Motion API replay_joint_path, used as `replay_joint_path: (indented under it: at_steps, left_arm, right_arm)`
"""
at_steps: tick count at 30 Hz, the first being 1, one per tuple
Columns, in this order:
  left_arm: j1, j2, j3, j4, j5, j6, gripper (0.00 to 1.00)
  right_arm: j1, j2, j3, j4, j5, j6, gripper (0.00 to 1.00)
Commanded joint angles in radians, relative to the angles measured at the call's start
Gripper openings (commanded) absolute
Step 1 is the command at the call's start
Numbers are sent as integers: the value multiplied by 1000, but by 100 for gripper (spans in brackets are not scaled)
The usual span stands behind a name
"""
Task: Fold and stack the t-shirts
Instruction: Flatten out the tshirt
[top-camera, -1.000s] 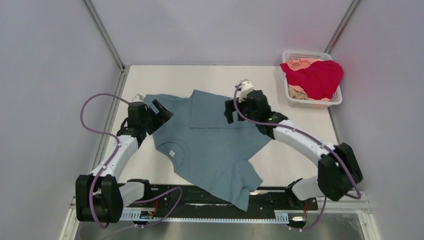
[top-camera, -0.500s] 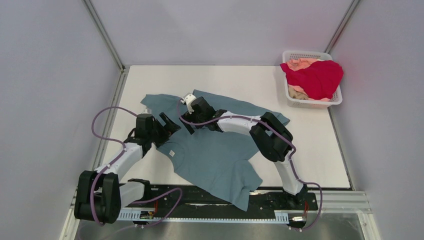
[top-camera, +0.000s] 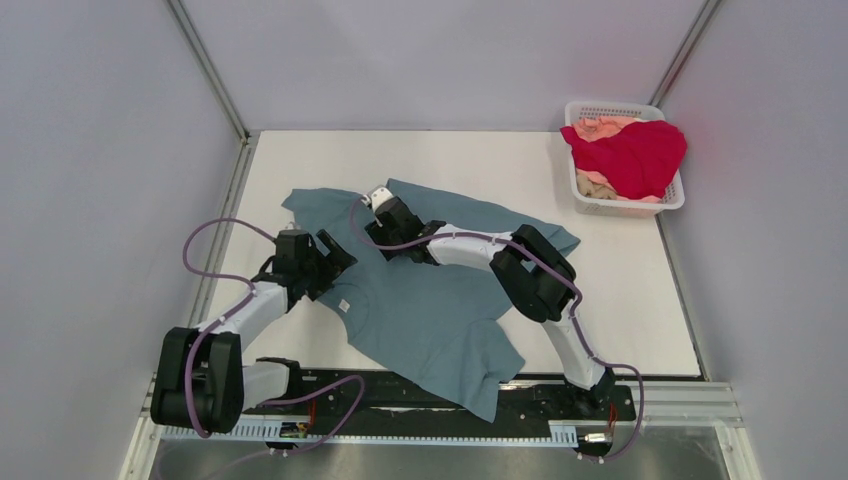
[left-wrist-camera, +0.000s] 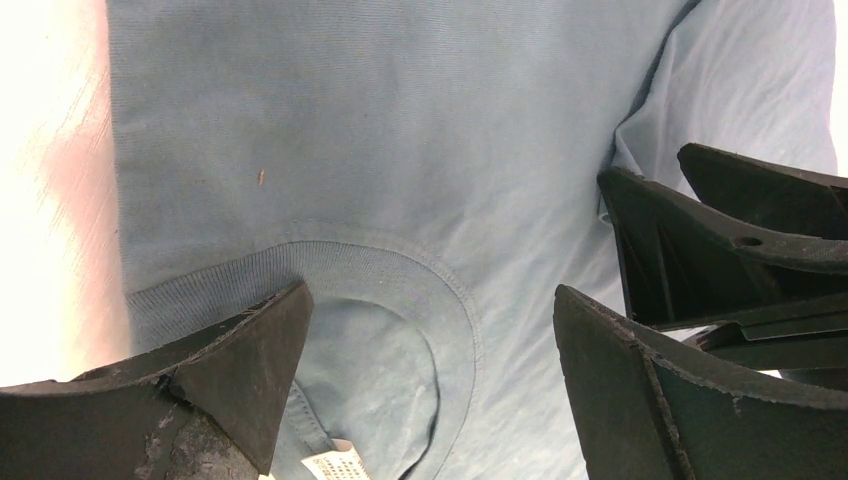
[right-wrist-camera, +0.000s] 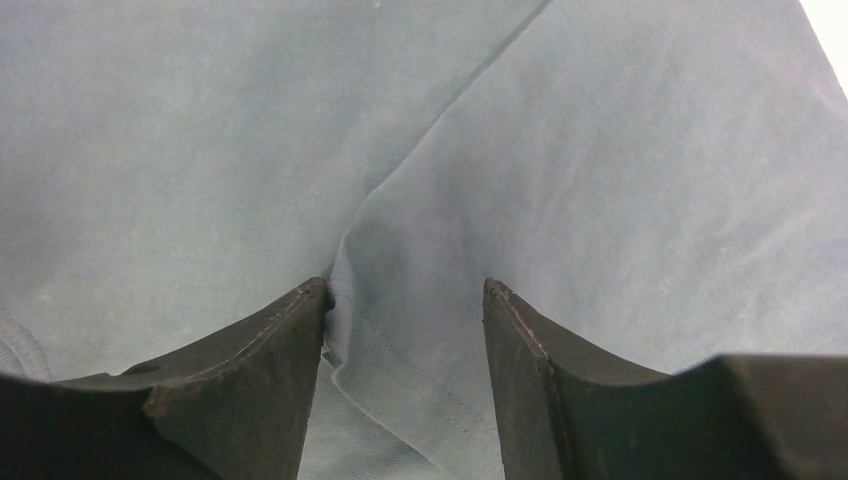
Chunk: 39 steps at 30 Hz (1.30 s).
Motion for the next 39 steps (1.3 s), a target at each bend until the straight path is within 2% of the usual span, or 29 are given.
replay_joint_path:
  at_steps: [1, 3, 6, 12, 20, 28, 35, 39]
  left_arm:
    - [0, 30, -6, -22, -50, -16, 100]
    - [0, 39, -6, -28, -58, -18, 100]
    - [0, 52, -1, -36, -68, -17, 100]
    - [1, 97, 13, -43, -62, -15, 100]
    - [1, 104, 31, -70, -87, -14, 100]
    - [3, 106, 51, -121, -100, -1, 100]
    - [6, 105, 95, -166, -154, 19, 100]
    - [6, 127, 138, -185, -180, 38, 100]
  right_arm:
    - [-7, 2, 47, -11, 52, 43, 56]
    - [-8, -15, 37, -10, 52, 53, 51]
    - [-20, -38, 19, -7, 35, 67, 31]
    - [-53, -55, -5, -2, -98, 95, 1]
    - [-134, -131, -18, -5, -114, 43, 0]
    - [-347, -168, 3, -29, -142, -74, 0]
    - [-544, -35, 214, -29, -100, -198, 0]
    - [-622, 118, 440, -17, 37, -274, 1]
